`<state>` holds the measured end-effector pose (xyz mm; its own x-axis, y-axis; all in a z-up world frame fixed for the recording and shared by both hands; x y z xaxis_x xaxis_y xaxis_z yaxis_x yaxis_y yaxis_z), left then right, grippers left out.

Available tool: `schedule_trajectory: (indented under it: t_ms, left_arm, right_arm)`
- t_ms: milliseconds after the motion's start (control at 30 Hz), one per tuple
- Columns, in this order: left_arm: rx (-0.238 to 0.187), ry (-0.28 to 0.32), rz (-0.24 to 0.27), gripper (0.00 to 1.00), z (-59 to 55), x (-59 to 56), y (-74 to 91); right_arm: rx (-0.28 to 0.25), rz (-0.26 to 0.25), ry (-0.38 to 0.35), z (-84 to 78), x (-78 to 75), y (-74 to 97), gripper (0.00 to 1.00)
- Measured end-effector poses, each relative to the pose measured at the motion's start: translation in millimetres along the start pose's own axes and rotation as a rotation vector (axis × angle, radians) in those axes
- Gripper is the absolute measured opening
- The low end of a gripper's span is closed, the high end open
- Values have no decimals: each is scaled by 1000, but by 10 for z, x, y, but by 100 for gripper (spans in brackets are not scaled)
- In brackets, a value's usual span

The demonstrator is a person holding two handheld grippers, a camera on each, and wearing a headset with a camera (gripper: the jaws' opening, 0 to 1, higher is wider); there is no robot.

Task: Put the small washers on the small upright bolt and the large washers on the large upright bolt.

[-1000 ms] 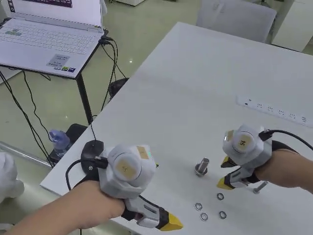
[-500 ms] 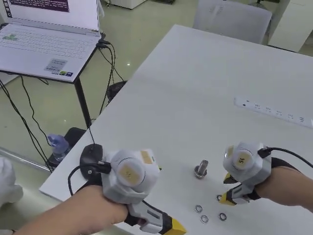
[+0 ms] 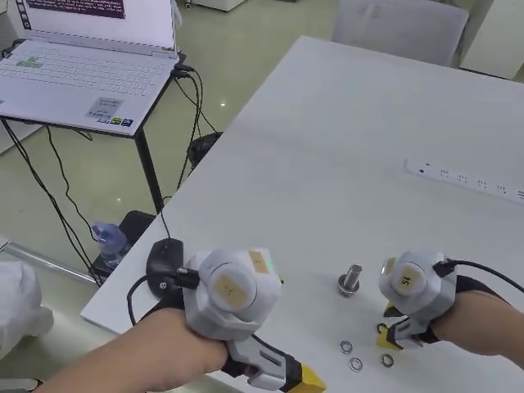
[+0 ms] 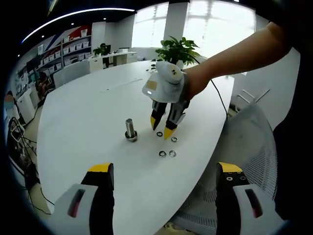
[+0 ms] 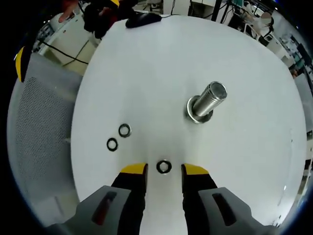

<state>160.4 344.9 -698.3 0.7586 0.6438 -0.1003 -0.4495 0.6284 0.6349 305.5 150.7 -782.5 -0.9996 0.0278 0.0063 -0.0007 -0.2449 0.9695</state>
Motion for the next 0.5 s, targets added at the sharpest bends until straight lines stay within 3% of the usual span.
schedule_trajectory:
  t_ms: [267, 333, 500]
  left_arm:
    - [2, 5, -1, 84, -35, -2, 11]
    - [0, 6, -1, 84, -34, -4, 6]
    - [-5, 9, -2, 84, -27, -20, 5]
  right_arm:
    - [-1, -3, 15, 1, 22, 1, 28]
    - [-3, 1, 46, -2, 42, 2, 26]
    - [-4, -1, 28, 3, 59, 5, 23]
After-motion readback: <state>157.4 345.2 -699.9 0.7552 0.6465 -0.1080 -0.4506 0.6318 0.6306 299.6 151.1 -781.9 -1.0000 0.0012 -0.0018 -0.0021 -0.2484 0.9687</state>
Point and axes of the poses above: the centre of the closed fingertips' face, and the gripper's own axes: y roughly backward along the fingers, x roughly to its left, z roughly out of its top, the point moved 10 cm from there along y, roughly backward along the fingers, and after that the axes turned 2 degrees about -y, right-handed, at the moved point
